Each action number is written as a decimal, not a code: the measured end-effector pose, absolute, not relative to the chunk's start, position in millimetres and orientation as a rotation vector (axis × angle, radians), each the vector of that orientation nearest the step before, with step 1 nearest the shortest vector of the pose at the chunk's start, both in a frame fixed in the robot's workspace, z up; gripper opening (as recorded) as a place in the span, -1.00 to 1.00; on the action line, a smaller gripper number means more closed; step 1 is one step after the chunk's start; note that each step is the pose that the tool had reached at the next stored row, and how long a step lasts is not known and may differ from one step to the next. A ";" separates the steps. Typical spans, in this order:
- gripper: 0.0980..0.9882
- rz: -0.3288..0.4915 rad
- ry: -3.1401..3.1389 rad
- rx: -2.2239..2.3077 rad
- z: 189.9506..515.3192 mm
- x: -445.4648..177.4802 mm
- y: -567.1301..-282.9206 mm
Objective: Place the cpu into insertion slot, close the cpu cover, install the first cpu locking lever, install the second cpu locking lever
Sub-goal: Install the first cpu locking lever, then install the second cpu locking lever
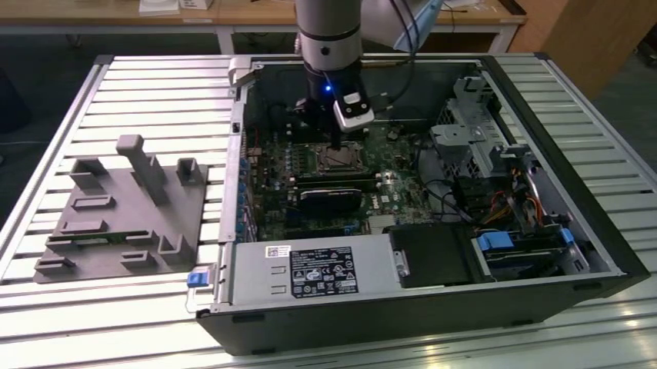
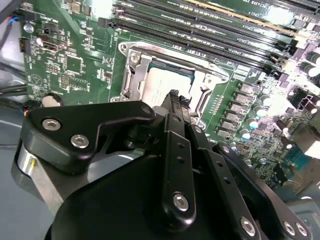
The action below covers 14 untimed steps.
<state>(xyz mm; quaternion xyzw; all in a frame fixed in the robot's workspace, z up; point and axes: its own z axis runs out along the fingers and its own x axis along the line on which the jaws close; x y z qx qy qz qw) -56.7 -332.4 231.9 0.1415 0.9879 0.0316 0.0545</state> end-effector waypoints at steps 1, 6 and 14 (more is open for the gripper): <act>-0.98 0.095 3.001 0.430 232.6 -56.1 -332.3; -0.98 0.092 3.002 0.430 233.1 -53.9 -332.4; -0.98 0.092 3.002 0.430 233.2 -53.7 -332.3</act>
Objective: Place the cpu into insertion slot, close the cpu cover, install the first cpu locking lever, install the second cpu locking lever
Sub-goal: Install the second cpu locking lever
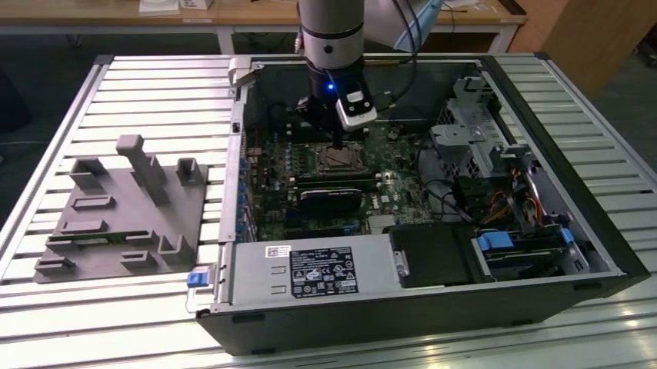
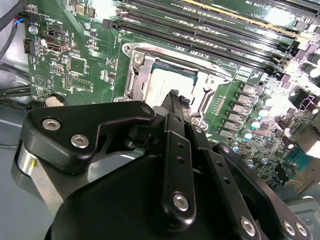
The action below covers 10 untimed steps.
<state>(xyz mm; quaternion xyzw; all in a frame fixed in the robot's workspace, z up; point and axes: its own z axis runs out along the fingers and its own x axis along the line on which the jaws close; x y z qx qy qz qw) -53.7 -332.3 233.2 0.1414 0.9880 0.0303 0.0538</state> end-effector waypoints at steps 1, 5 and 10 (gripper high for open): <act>-0.98 0.092 3.002 0.430 233.2 -53.7 -332.4; -0.98 0.091 3.002 0.430 233.7 -53.6 -332.3; -0.98 0.091 3.002 0.430 242.1 -53.6 -332.4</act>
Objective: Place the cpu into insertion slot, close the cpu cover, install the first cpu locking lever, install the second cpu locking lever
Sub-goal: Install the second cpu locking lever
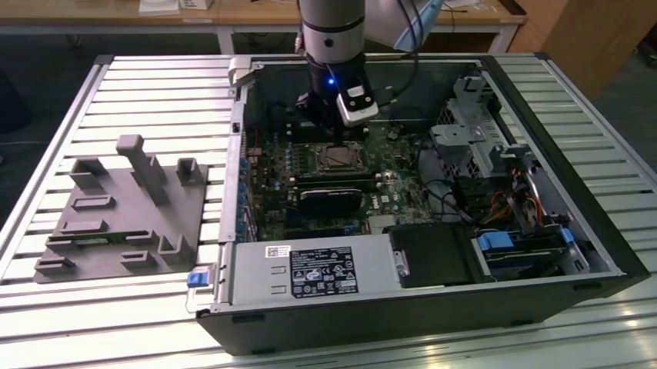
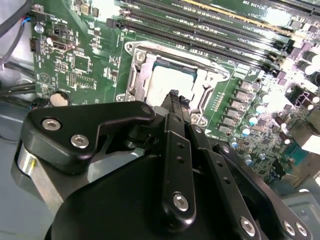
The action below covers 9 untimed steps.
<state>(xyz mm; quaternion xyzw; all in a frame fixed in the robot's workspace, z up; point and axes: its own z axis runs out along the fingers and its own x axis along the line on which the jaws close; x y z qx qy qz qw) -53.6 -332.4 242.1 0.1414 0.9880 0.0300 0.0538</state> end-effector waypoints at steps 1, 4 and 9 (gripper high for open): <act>-0.98 0.091 3.002 0.430 242.8 -53.7 -332.4; -0.98 0.090 3.002 0.430 243.6 -53.6 -334.4; -0.98 0.090 3.002 0.430 243.7 -53.6 -344.9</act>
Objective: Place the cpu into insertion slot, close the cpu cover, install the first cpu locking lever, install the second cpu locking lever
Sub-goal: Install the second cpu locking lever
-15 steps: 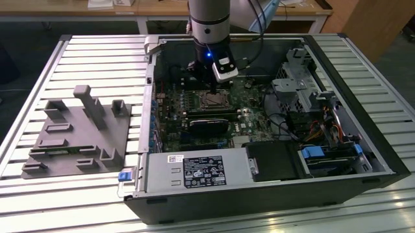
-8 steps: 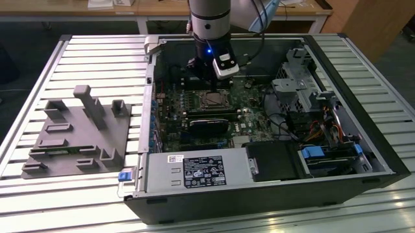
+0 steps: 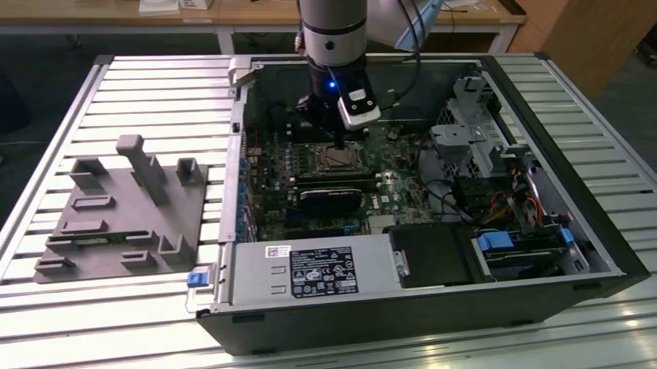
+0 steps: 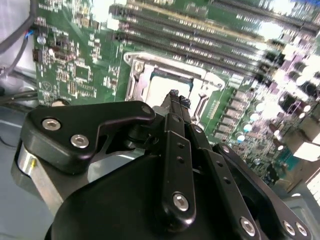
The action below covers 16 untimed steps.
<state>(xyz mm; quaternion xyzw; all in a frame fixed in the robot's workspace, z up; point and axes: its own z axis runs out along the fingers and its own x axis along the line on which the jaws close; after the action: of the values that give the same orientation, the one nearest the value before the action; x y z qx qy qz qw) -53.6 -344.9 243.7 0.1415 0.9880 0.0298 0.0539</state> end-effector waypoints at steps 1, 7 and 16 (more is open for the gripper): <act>-0.98 0.090 3.002 0.430 243.7 -53.6 -347.4; -0.98 0.091 3.002 0.430 243.7 -53.6 -362.3; -0.98 0.127 3.009 0.396 237.1 -56.6 -372.3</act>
<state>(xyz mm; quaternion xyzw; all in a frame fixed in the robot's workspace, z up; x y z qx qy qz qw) -56.6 -372.3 237.1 0.1300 0.9893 0.0417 0.0519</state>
